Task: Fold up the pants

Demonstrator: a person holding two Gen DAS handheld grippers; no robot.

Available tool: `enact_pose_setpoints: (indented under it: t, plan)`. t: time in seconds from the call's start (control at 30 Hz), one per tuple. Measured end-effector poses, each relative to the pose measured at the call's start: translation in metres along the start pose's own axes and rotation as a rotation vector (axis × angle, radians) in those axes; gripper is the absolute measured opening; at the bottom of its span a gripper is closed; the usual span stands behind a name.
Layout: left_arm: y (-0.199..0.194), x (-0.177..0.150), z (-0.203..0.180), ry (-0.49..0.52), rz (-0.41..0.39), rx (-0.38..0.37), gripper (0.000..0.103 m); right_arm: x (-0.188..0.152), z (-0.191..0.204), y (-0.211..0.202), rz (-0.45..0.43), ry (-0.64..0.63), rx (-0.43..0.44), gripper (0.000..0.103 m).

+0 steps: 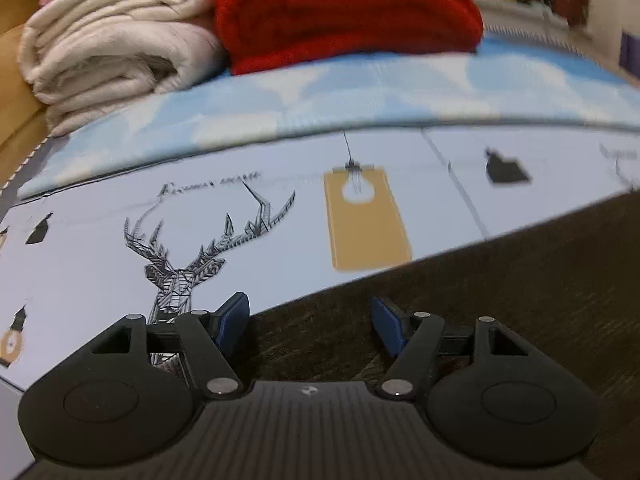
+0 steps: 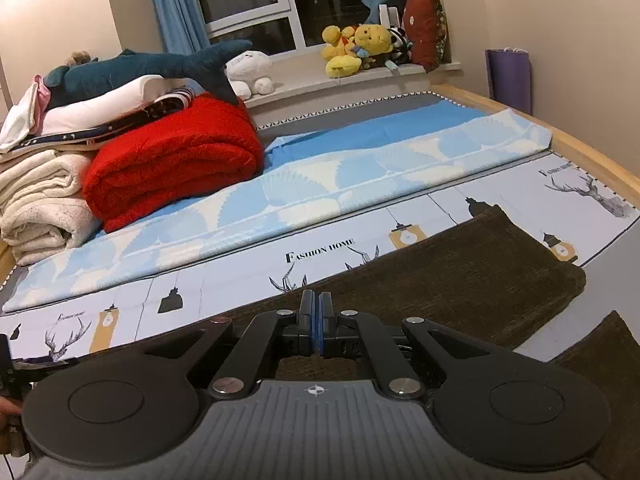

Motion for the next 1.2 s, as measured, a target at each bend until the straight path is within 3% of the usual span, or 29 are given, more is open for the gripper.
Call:
enact_pose_setpoints:
  t: [0.07,0.1,0.17,0.2,0.23,0.37,0.47,0.63,0.73,0.83,0.87,0.93,1.0,1.07,1.13,1.2]
  plan:
    - [0.008,-0.002,-0.001,0.032,0.002,-0.006,0.074,-0.001,0.0,0.001,0.0,-0.02,-0.007,0.001]
    - [0.01,-0.003,-0.001,0.028,0.011,-0.038,0.068,-0.002,0.0,0.002,0.001,-0.027,-0.01,0.001]
    - [0.013,-0.004,-0.003,0.023,0.041,-0.101,0.047,-0.002,-0.002,0.002,0.002,-0.033,-0.016,0.001]
    - [0.012,-0.003,-0.006,0.028,0.057,-0.147,0.026,-0.002,-0.004,0.002,0.001,-0.033,-0.019,0.001]
    - [0.01,-0.003,-0.011,0.049,0.061,-0.151,0.017,-0.001,-0.005,0.002,0.0,-0.035,-0.023,0.001]
    - [-0.01,-0.001,-0.023,0.165,0.03,-0.103,0.001,0.0,-0.013,0.002,-0.004,-0.044,-0.047,0.001]
    - [-0.051,0.007,-0.023,0.18,-0.022,-0.096,0.001,0.001,-0.023,0.001,-0.001,-0.023,-0.066,0.001]
    - [-0.165,-0.002,-0.035,0.269,-0.103,-0.151,0.001,-0.001,-0.038,-0.003,0.007,0.036,-0.089,0.001]
    - [-0.243,-0.044,-0.042,0.279,-0.1,-0.219,0.001,-0.004,-0.044,-0.009,0.009,0.064,-0.087,0.001]
    - [-0.29,-0.107,-0.051,0.278,-0.031,-0.296,0.001,-0.007,-0.048,-0.017,0.005,0.077,-0.084,0.001]
    - [-0.295,-0.129,-0.054,0.311,0.004,-0.3,0.002,-0.007,-0.049,-0.02,0.003,0.08,-0.082,0.001]
    - [-0.298,-0.145,-0.047,0.324,-0.003,-0.248,0.004,-0.01,-0.054,-0.023,0.006,0.088,-0.085,0.001]
    - [-0.292,-0.137,-0.015,0.14,0.021,-0.214,0.006,-0.014,-0.062,-0.023,0.021,0.12,-0.084,0.001]
    - [-0.278,-0.13,0.027,-0.151,0.094,-0.237,0.02,-0.017,-0.073,-0.022,0.035,0.168,-0.082,0.001]
    - [-0.259,-0.136,0.062,-0.385,0.194,-0.234,0.042,-0.02,-0.086,-0.02,0.039,0.214,-0.091,0.001]
    - [-0.238,-0.146,0.08,-0.538,0.3,-0.229,0.044,-0.022,-0.099,-0.015,0.044,0.257,-0.095,0.001]
Point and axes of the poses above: each gripper's, at about its wrist camera, not at the fingertips, and y roughly the way its jaws point, z to its left, x to its top, the point moved 7 cm from there along y, roughly the way its jaws point, and after that the axes turned 8 degrees about -y, right-handed, at the moved point
